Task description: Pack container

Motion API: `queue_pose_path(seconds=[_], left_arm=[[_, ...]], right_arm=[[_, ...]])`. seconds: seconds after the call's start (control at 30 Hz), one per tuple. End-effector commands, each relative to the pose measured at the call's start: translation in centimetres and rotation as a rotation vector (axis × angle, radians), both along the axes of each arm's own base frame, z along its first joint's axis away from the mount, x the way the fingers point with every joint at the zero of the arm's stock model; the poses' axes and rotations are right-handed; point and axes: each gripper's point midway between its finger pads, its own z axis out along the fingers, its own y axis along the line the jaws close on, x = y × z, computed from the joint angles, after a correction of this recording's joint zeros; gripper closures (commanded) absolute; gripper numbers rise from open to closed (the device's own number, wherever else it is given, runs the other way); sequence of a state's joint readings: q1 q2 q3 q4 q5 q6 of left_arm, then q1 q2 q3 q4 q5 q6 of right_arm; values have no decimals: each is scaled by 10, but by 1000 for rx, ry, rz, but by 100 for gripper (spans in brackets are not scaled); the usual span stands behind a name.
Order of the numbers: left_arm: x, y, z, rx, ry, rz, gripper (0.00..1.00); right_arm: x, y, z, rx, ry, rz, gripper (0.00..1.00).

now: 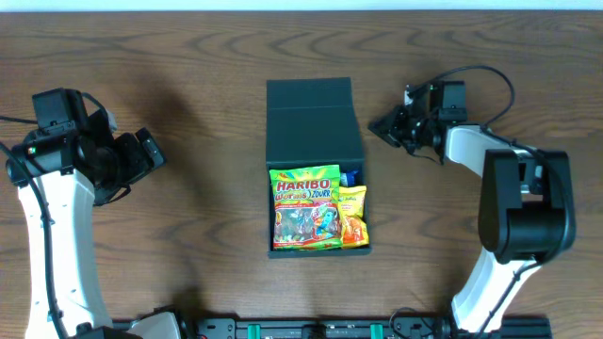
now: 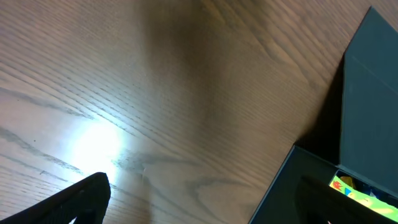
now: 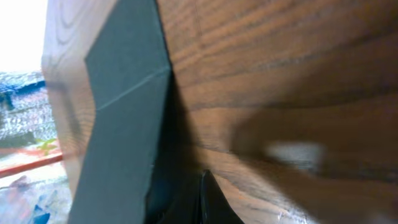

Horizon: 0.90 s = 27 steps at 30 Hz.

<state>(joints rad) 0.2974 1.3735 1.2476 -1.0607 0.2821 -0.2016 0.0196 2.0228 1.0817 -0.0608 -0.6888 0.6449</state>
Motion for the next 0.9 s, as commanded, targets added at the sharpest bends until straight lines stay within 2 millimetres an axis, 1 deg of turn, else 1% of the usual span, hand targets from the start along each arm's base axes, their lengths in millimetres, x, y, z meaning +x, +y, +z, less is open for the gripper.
queue_pose_path(seconds=[0.0, 0.3, 0.37, 0.43, 0.53, 0.6, 0.7, 0.77, 0.87], left_arm=[[-1, 1, -3, 0, 9, -1, 5], [-1, 1, -3, 0, 9, -1, 5], [-1, 1, -3, 0, 9, -1, 5], [-1, 1, -3, 0, 9, -1, 5], [-1, 1, -3, 0, 9, -1, 5], [-1, 1, -3, 0, 9, -1, 5], [-1, 1, -3, 0, 9, -1, 5], [-1, 1, -3, 0, 9, -1, 5], [-1, 1, -3, 0, 9, -1, 5]], right_arm=[[-4, 9, -14, -7, 26, 20, 98], [-18, 31, -35, -12, 62, 96, 99], [-20, 37, -38, -13, 56, 119, 99], [-20, 44, -36, -2, 27, 151, 99], [-15, 55, -27, 20, -52, 208, 99], [-12, 65, -14, 62, -136, 269, 99], [-14, 83, 15, 180, -280, 395, 99], [-14, 89, 30, 240, -342, 442, 99], [-17, 94, 44, 293, -403, 491, 99]])
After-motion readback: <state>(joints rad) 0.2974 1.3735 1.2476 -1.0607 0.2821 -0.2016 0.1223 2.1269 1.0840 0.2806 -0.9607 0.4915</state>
